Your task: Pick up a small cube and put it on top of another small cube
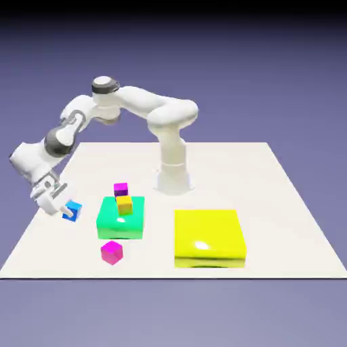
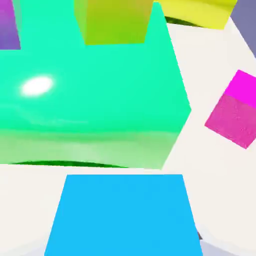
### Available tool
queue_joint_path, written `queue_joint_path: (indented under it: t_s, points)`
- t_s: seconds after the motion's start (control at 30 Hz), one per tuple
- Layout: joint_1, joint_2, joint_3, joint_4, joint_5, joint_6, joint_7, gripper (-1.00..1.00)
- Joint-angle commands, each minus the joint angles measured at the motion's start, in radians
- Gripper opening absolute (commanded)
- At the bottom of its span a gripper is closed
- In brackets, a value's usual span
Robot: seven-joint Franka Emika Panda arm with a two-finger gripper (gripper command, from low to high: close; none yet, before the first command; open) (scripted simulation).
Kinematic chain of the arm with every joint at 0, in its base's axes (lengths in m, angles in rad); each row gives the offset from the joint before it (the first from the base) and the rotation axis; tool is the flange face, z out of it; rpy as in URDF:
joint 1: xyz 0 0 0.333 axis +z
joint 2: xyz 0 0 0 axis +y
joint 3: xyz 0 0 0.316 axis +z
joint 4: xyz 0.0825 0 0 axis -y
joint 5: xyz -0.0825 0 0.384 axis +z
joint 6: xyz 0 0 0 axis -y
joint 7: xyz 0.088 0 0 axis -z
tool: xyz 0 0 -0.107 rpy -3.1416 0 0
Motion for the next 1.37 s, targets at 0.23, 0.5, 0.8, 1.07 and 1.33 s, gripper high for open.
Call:
queue_joint_path:
  t_s: [0.23,0.5,0.8,1.07,1.33]
  points:
    - [0.29,-0.03,0.068,0.173,-0.15,-0.282,-0.236,-1.0]
    - [0.58,-0.061,0.136,0.345,-0.301,-0.565,-0.473,-1.0]
    - [0.906,-0.095,0.213,0.539,-0.47,-0.884,-0.738,-1.0]
    - [1.15,-0.148,0.175,0.609,-0.613,-1.07,-0.96,-1.0]
    - [1.039,-0.194,0.134,0.475,-0.631,-1.027,-0.921,1.0]
